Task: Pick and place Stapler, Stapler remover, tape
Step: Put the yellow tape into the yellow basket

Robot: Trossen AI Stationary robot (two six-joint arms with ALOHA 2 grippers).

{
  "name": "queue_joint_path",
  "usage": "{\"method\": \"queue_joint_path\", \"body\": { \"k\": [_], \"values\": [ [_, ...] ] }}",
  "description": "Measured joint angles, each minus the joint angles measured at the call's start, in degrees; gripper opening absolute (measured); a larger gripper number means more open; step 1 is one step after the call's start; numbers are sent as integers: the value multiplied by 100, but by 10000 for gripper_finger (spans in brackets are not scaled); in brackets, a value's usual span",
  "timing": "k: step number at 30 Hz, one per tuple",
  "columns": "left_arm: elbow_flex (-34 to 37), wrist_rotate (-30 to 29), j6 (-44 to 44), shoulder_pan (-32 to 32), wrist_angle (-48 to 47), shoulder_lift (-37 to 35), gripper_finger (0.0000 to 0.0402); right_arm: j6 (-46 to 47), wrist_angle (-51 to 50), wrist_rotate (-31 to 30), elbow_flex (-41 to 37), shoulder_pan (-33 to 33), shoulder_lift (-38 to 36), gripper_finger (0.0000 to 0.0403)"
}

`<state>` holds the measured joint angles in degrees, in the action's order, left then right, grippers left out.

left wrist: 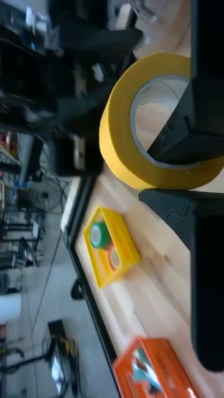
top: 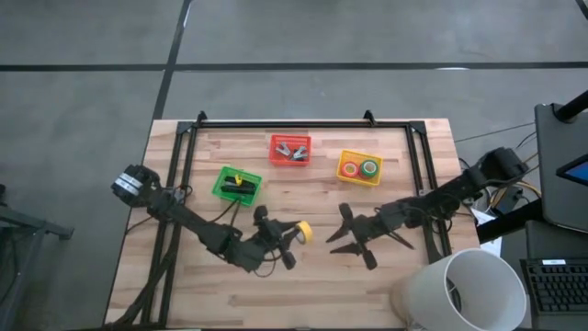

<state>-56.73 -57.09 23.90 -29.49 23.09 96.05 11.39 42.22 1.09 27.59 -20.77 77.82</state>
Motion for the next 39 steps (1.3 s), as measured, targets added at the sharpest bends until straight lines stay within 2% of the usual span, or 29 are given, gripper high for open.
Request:
{"method": "queue_joint_path", "body": {
  "k": [7,11,14,18,24,34,39],
  "values": [
    [2,457,-279,133,496,5,64,-91,539,-285,2,72,273,205],
    [2,577,-270,192,598,39,59,-108,1075,-474,2,70,423,225],
    [2,653,-305,220,749,39,59,-96,1163,-707,27,78,562,235],
    [2,831,-457,263,1051,79,63,-69,1158,-730,279,81,915,244],
    [17,852,-539,262,1103,218,60,-337,1112,-730,598,72,1302,251],
    [63,799,-525,258,1206,225,65,-482,1170,-725,555,78,1178,221],
    [63,803,-524,258,1205,225,62,-495,1200,-687,555,59,1174,221]
  ]
}}
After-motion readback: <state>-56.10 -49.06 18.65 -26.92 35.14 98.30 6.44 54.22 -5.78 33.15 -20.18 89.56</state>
